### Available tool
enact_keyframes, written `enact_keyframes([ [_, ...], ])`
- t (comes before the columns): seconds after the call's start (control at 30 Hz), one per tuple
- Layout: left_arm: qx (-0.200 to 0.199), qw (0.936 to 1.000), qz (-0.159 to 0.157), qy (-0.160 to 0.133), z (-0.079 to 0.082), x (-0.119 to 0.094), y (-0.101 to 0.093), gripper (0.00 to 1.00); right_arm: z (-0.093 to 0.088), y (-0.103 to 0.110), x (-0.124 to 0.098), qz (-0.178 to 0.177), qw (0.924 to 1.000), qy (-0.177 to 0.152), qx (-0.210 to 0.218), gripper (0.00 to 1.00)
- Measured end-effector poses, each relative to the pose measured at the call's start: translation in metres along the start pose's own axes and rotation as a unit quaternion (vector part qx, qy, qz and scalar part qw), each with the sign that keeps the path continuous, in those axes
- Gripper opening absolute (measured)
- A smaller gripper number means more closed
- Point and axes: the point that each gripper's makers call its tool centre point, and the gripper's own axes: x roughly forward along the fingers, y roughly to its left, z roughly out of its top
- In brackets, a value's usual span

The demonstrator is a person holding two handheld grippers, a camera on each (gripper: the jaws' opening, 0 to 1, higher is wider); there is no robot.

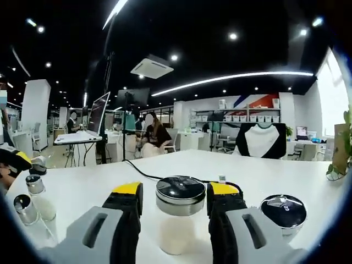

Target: Rotate the seasoning bottle until the label or dispensing opening points toward the visible target arrow and the bottle remains upright within the marked orientation range

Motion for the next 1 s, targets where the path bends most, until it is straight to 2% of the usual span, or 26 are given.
enact_keyframes([
  [0.23,-0.017,0.9998,-0.010,-0.010,-0.0002,0.0051,0.0017,0.88,-0.0014,-0.0041,0.0057,-0.002,1.0000,0.002,-0.003,0.43],
  [0.5,-0.011,0.9998,-0.015,-0.006,-0.0019,0.0057,0.0028,0.86,-0.0075,-0.0082,0.0077,-0.002,1.0000,0.007,0.004,0.40],
  [0.67,-0.016,0.9996,-0.023,-0.008,-0.0033,0.0063,0.0003,0.85,-0.0066,-0.0051,0.0083,0.009,0.9999,0.000,0.008,0.37],
  [1.0,-0.018,0.9997,-0.015,-0.005,-0.0054,-0.0001,0.0035,0.85,-0.0041,-0.0067,0.0089,0.014,0.9998,-0.012,0.003,0.36],
])
